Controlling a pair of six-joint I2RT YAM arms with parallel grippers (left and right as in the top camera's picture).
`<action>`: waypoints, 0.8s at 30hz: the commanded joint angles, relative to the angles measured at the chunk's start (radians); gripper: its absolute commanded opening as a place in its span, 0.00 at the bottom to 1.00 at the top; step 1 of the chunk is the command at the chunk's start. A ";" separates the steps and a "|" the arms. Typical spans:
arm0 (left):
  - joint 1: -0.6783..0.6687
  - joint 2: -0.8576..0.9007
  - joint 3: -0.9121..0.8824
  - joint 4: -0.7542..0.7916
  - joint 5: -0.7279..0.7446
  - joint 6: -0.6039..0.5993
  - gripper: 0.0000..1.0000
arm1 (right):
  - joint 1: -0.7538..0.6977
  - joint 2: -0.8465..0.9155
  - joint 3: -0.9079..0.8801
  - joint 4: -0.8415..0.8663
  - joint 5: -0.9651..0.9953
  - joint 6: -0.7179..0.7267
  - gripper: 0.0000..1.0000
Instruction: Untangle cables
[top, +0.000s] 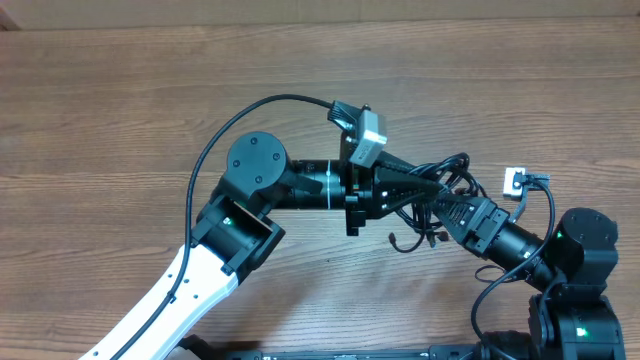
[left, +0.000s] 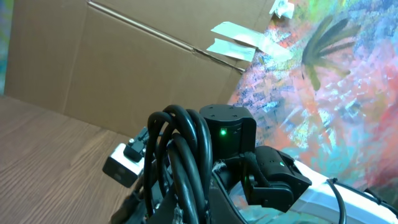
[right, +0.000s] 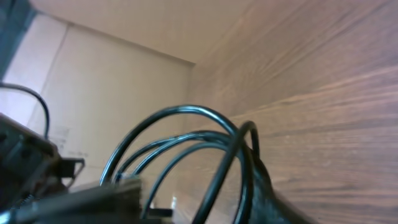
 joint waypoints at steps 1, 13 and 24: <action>-0.008 -0.024 0.020 0.018 -0.015 0.027 0.04 | -0.002 -0.002 0.006 -0.002 -0.007 0.003 0.17; 0.042 -0.045 0.020 0.095 -0.003 0.022 0.04 | -0.003 -0.002 0.006 -0.197 0.332 -0.115 0.04; 0.121 -0.060 0.021 0.276 -0.014 -0.122 0.04 | -0.003 -0.001 0.006 -0.251 0.449 -0.160 0.04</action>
